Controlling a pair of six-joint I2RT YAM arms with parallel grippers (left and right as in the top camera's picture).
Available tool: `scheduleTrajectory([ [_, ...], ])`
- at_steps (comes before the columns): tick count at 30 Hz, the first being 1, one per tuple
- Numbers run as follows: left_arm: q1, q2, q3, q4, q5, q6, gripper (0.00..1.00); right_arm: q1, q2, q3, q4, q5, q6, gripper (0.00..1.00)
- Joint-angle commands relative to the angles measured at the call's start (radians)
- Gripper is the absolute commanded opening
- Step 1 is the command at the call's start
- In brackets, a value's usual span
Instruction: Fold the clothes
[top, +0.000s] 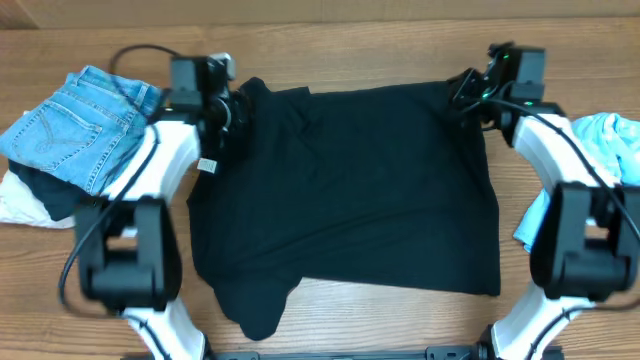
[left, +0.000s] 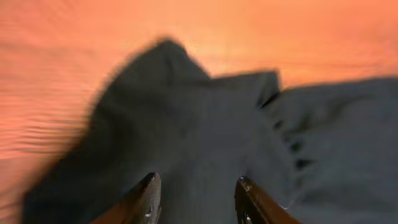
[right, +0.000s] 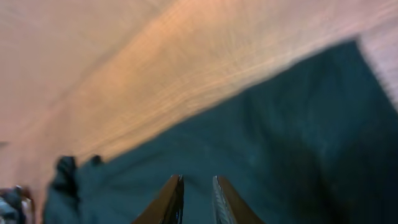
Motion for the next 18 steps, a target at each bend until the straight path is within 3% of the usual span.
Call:
scheduleTrajectory([
  [1, -0.016, 0.084, -0.004, -0.003, 0.047, -0.021, 0.40, 0.013, 0.065, 0.001, 0.019, -0.017, 0.005, 0.17],
  [4, -0.013, 0.121, -0.004, -0.101, 0.018, -0.022, 0.31, 0.013, 0.119, 0.001, 0.027, 0.054, 0.006, 0.13],
  [10, -0.012, 0.138, -0.004, -0.337, -0.203, -0.021, 0.22, 0.012, 0.195, 0.001, 0.011, 0.330, 0.032, 0.10],
  [13, 0.005, 0.138, -0.004, -0.423, -0.277, -0.018, 0.18, 0.006, 0.198, 0.006, -0.052, 0.577, 0.032, 0.07],
  [18, 0.079, 0.138, -0.004, -0.498, -0.295, -0.019, 0.14, -0.022, 0.198, 0.039, -0.183, 0.746, 0.032, 0.04],
])
